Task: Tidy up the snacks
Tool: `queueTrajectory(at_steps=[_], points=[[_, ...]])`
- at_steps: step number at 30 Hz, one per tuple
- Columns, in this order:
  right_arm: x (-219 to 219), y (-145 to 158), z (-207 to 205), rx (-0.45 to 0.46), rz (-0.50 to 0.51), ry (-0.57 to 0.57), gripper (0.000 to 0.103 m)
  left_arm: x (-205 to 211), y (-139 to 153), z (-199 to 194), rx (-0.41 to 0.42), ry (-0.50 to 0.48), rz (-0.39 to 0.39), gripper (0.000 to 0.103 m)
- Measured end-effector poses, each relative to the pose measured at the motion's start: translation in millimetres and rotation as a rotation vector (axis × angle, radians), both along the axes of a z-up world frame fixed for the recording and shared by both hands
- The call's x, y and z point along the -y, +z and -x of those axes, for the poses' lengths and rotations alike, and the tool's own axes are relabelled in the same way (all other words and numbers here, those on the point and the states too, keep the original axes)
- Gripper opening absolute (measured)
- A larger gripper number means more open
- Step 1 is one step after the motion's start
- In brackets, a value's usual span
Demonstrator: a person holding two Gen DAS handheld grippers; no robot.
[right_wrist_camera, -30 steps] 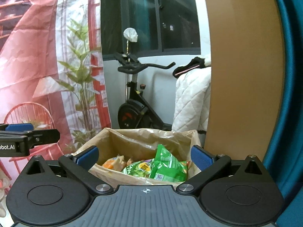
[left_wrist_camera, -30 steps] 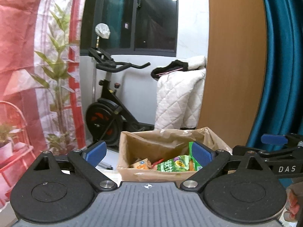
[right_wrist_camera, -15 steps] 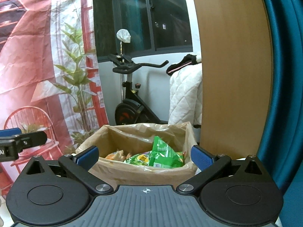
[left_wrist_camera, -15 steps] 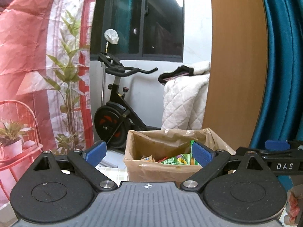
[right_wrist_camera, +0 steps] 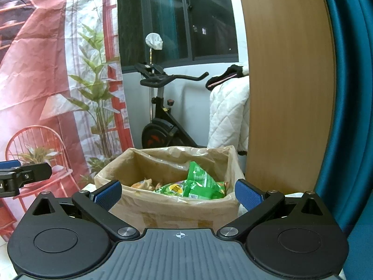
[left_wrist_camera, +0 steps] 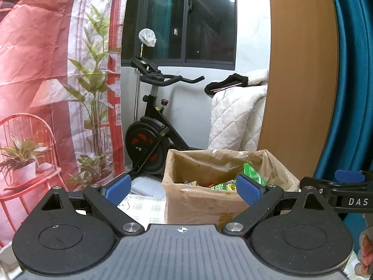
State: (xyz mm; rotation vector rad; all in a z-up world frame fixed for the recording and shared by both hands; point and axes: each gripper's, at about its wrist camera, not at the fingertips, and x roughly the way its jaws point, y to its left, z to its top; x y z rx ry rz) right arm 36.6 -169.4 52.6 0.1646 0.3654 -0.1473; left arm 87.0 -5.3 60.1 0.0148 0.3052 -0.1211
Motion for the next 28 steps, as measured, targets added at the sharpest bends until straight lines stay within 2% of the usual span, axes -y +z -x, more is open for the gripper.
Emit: queueTrajectory(at_steps=[17, 28], points=[[1.7, -2.8, 1.9, 0.000, 0.002, -0.002, 0.102, -4.9, -1.8, -0.1, -0.034, -0.013, 0.036, 0.098], [-0.8, -0.1, 3.1, 0.006, 0.007, 0.009, 0.102, -2.3, -1.8, 2.3, -0.022, -0.034, 0.036, 0.098]])
